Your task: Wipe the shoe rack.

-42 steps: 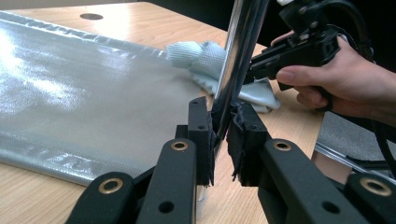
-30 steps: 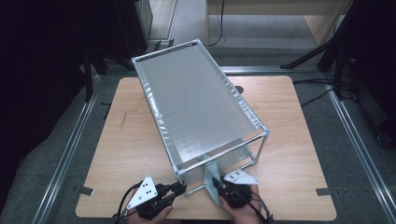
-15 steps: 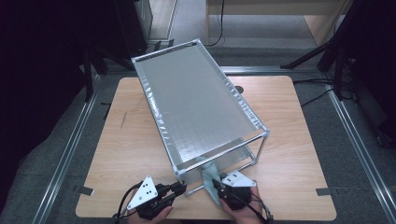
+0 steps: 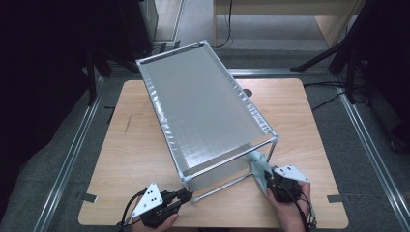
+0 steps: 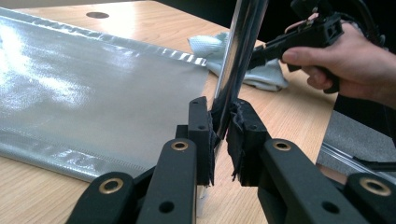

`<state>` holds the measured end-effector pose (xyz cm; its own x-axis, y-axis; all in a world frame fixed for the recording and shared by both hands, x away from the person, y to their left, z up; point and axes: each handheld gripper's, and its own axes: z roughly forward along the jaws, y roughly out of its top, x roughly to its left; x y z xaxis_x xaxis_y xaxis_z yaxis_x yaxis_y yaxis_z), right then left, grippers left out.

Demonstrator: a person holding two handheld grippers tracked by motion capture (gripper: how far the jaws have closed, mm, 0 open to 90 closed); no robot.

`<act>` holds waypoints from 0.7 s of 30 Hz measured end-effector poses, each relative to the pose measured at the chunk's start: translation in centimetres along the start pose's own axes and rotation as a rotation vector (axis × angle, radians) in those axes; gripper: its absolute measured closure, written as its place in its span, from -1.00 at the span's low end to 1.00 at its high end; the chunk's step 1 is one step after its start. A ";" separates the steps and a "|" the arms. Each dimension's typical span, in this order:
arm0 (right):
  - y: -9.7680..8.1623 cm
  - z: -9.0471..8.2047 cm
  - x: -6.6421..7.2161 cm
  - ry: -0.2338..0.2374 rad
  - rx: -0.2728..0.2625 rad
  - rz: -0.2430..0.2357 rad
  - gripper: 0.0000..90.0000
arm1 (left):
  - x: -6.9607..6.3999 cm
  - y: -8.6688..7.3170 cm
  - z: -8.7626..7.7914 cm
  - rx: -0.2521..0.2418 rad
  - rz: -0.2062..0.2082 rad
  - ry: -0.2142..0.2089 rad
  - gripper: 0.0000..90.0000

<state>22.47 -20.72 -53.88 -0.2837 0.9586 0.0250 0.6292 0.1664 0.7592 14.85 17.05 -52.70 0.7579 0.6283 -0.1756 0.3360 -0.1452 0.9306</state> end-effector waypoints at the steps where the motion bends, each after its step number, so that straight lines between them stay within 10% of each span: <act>1: 0.2 -0.3 -0.2 -0.005 -0.003 0.006 0.73 | 0.0 0.0 0.0 0.001 0.000 0.002 0.79; 15: 5.5 -8.0 0.1 0.044 -0.311 0.030 0.81 | 0.0 -0.1 -0.1 0.001 0.002 0.001 0.79; 21: 3.7 -4.4 -0.3 0.072 -0.168 0.025 0.84 | 0.0 0.0 0.0 0.007 0.011 0.004 0.79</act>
<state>21.72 -21.39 -48.25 -0.3242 0.9420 0.0870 0.5087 0.0961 0.8556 14.80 17.04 -52.69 0.7596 0.6294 -0.1638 0.3312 -0.1576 0.9303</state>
